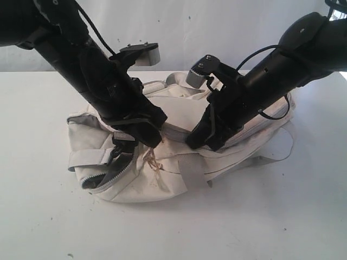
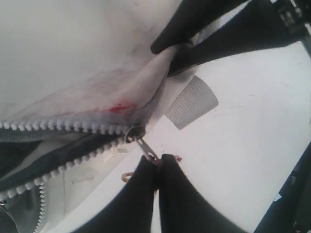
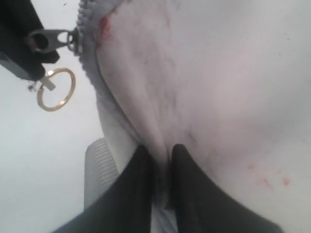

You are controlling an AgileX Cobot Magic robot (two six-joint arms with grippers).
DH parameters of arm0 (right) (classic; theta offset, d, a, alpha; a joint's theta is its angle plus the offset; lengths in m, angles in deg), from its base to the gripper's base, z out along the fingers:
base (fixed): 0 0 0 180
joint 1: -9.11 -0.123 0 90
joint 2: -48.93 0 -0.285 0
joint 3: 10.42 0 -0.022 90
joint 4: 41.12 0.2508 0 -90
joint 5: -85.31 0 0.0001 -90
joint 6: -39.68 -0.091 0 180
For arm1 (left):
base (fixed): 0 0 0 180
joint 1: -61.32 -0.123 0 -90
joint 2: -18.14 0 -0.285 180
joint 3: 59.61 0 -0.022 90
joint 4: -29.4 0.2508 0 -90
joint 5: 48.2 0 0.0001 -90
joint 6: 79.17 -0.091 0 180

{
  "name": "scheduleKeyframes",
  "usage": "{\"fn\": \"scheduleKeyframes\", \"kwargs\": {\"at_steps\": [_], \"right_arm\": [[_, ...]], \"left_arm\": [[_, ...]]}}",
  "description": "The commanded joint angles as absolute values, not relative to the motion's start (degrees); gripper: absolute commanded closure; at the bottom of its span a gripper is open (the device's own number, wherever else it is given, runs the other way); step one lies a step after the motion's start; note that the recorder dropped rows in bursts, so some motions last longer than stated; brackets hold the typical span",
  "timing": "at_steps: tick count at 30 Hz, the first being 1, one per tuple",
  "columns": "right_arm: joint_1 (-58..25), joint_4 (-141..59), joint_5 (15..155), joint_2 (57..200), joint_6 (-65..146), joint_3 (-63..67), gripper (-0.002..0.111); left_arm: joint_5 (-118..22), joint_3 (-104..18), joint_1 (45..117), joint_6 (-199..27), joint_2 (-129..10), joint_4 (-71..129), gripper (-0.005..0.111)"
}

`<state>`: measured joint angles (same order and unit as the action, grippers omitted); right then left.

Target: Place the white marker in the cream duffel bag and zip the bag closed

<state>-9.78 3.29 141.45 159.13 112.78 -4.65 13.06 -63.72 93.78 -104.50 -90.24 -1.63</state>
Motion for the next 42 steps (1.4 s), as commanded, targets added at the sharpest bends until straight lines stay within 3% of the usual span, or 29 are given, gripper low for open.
{"fn": "scheduleKeyframes", "kwargs": {"at_steps": [1, 21, 31, 36, 42], "right_arm": [[-9.8, 0.1, 142.0, 159.1, 113.4, -4.4, 0.108], [-9.8, -4.7, 140.1, 159.1, 112.4, -4.4, 0.108], [-9.8, -5.4, 138.1, 159.1, 111.3, -4.4, 0.108], [-9.8, -4.0, 137.9, 159.1, 111.3, -4.4, 0.108], [-9.8, 2.1, 138.1, 159.1, 111.4, -4.5, 0.108]], "left_arm": [[12.5, -63.5, 91.5, -103.3, -88.9, -1.6, 0.107], [11.5, -63.5, 75.3, -103.1, -88.9, 2.9, 0.107], [14.1, -62.9, 74.6, -105.2, -89.1, -4.1, 0.107], [19.2, -58.5, 75.0, -120.8, -89.1, -17.4, 0.106], [12.6, -52.9, 75.8, -126.1, -89.1, -17.7, 0.084]]}}
